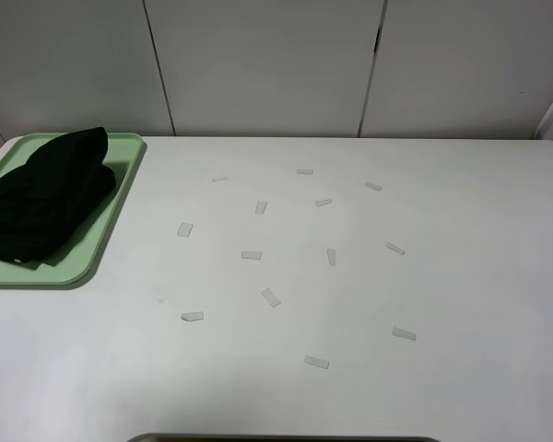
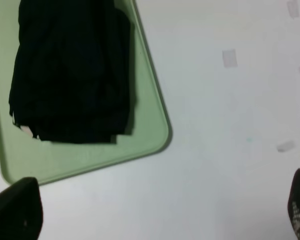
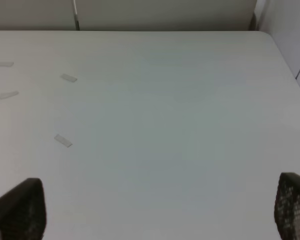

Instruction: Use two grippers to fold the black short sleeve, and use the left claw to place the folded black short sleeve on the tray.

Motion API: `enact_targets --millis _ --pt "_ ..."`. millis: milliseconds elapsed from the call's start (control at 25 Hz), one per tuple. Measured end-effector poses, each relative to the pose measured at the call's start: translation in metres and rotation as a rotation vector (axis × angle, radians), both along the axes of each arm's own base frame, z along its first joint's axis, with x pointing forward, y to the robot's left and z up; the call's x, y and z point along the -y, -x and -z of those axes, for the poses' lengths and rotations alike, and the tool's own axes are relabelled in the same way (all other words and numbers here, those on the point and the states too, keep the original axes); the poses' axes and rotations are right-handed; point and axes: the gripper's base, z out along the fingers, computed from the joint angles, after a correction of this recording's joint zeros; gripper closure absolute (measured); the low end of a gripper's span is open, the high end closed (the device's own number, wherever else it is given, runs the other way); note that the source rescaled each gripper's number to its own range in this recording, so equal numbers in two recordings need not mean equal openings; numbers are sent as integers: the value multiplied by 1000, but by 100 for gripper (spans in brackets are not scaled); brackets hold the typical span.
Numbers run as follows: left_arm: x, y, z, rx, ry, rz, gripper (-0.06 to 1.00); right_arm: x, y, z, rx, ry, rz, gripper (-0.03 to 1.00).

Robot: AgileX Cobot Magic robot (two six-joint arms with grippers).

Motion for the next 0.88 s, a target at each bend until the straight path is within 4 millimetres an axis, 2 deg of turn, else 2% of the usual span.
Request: enact_targets --millis 80,120,160,240,280,440,720,880 --pt "-1 23 3 40 7 3 -4 0 0 0 0 0 0 -3" --pt "-1 23 3 40 7 3 -4 0 0 0 0 0 0 -3" --pt "0 42 8 74 24 15 -4 0 0 0 0 0 0 -3" --pt "1 62 14 109 41 37 -4 0 0 0 0 0 0 -3" --pt "1 62 14 109 41 37 -4 0 0 0 0 0 0 -3" --pt "3 87 30 146 57 74 -4 0 0 0 0 0 0 -3" --pt "4 117 85 136 83 91 -4 0 0 0 0 0 0 -3" --pt "4 129 112 198 105 72 -4 0 0 0 0 0 0 -3"
